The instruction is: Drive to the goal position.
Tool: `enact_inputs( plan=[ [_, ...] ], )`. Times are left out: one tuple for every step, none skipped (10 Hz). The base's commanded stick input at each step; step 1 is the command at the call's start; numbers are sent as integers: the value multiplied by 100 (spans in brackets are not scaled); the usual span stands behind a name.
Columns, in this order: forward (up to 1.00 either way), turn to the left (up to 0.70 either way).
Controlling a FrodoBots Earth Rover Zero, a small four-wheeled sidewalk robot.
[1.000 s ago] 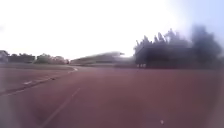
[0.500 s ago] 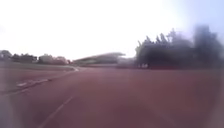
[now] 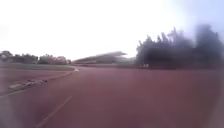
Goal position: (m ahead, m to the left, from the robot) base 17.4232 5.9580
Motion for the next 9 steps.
enact_inputs(
  plan=[
    [70,0],
    [70,0],
    [70,0],
    [70,0],
    [70,0],
    [70,0],
    [70,0],
    [70,0],
    [70,0]
  ],
)
